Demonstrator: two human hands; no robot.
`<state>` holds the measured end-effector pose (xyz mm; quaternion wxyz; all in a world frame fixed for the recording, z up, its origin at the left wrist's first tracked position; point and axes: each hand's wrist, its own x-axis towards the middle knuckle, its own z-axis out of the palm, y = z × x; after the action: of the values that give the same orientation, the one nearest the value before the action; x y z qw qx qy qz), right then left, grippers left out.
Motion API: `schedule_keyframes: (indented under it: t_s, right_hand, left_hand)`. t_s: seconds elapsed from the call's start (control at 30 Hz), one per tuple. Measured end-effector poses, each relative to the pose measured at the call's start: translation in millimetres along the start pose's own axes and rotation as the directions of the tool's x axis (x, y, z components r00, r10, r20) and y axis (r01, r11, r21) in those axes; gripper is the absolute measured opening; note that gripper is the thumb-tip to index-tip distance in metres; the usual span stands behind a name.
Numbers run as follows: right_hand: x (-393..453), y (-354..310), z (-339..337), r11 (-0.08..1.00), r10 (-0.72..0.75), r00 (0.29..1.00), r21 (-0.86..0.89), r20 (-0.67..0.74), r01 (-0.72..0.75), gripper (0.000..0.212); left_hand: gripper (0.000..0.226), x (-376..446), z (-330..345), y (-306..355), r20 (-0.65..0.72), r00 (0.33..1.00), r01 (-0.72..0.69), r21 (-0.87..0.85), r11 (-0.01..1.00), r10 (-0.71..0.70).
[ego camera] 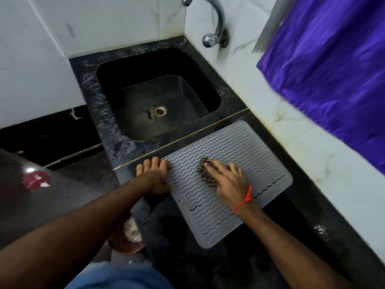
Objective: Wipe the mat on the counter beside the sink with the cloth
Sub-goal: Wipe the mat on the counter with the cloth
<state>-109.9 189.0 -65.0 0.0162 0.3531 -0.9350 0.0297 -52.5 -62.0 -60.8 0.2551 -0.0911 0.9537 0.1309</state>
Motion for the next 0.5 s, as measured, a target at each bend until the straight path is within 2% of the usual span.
schedule_keyframes:
  t_s: [0.07,0.13,0.27,0.33,0.43,0.5]
  right_hand:
    - [-22,-56,16,0.99,-0.13,0.99,-0.041,0.062,0.132,0.064]
    - [-39,-76,27,0.979,-0.182,0.98,-0.075,0.079,0.188,0.06]
    - [-37,-34,24,0.963,-0.207,0.977,-0.169,0.042,0.211,0.049]
    - [-26,2,16,0.966,-0.145,0.984,-0.2,0.104,0.164,0.052]
    - [-8,33,0,0.983,0.064,0.97,-0.181,0.236,-0.021,0.055]
    - [-3,27,-5,0.99,0.126,0.972,-0.091,0.199,-0.109,0.055]
  left_hand:
    - [0.077,-2,4,-2,-0.03,1.0,-0.003,0.005,1.0,0.004]
    - [0.076,-3,8,-3,-0.053,0.998,-0.012,0.038,0.999,0.014]
    - [0.075,-2,7,-4,-0.038,0.999,0.001,0.021,1.0,0.0]
    - [0.075,-2,8,-3,-0.041,0.999,0.005,0.01,1.0,-0.004]
    - [0.073,-2,7,-4,-0.021,1.0,0.004,-0.01,1.0,-0.004]
    - [0.069,-2,6,-4,0.004,1.0,0.018,-0.03,0.999,-0.018]
